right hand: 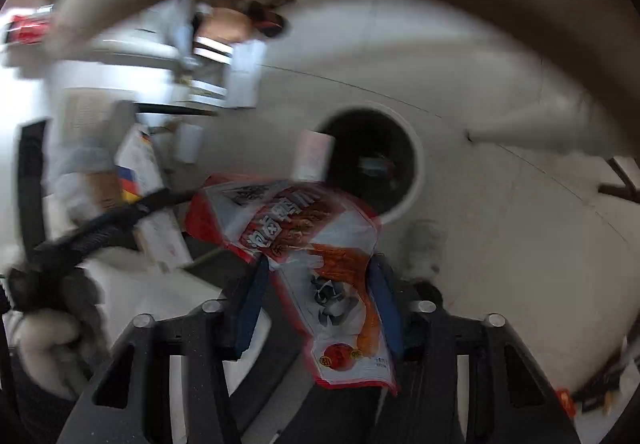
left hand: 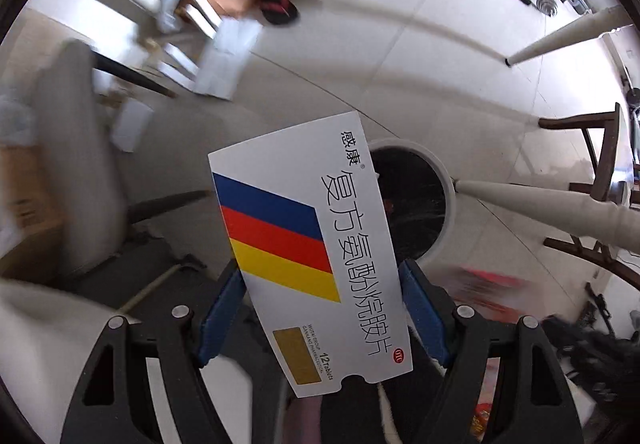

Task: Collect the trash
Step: 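Carry the medicine box and snack wrapper over the bin and release both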

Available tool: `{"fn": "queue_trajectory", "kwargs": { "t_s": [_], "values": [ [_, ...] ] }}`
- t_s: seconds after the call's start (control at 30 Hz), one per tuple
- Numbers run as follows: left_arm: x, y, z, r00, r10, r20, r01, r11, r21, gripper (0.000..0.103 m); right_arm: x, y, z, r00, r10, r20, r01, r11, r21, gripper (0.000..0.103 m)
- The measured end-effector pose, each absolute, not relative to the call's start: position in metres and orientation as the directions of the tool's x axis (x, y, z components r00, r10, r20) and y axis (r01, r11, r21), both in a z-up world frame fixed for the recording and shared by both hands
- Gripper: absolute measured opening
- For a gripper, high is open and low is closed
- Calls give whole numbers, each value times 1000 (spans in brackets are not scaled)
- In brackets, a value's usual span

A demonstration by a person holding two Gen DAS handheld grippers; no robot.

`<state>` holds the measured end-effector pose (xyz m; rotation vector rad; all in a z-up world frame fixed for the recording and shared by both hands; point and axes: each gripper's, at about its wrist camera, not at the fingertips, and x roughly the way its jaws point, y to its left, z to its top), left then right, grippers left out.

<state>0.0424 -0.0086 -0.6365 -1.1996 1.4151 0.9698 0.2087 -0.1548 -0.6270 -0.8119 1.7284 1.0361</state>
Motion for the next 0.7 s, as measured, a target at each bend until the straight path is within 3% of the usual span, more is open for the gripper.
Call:
{"fn": "queue_trajectory", "kwargs": {
  "t_s": [0.23,0.43,0.47,0.5,0.57,0.63,0.7],
  "values": [
    [71,3,-796,67,-356,-932,-981,146,-126,76,229,-155,-777,-278,-130,-952,-863,469,188,13],
    [83,-2,-824,122,-423,-898,-982,80,-171,77,255,-153,-820,-315,-147,-938,-846,492,207,13],
    [85,-5,-819,130,-422,-897,-982,68,-174,78,256,-154,-823,-325,-153,-933,-843,495,213,14],
    [86,-7,-816,135,-425,-895,-982,65,-179,88,256,-154,-825,-322,-157,-934,-845,493,209,15],
    [90,-13,-807,144,-425,-894,-979,71,-191,95,258,-154,-828,-306,-161,-938,-852,485,195,28],
    [90,-15,-802,123,-420,-899,-978,104,-182,95,258,-150,-826,-289,-158,-944,-858,481,182,64],
    [88,-19,-791,108,-405,-908,-979,117,-169,95,260,-147,-818,-238,-153,-959,-877,459,144,81]
  ]
}}
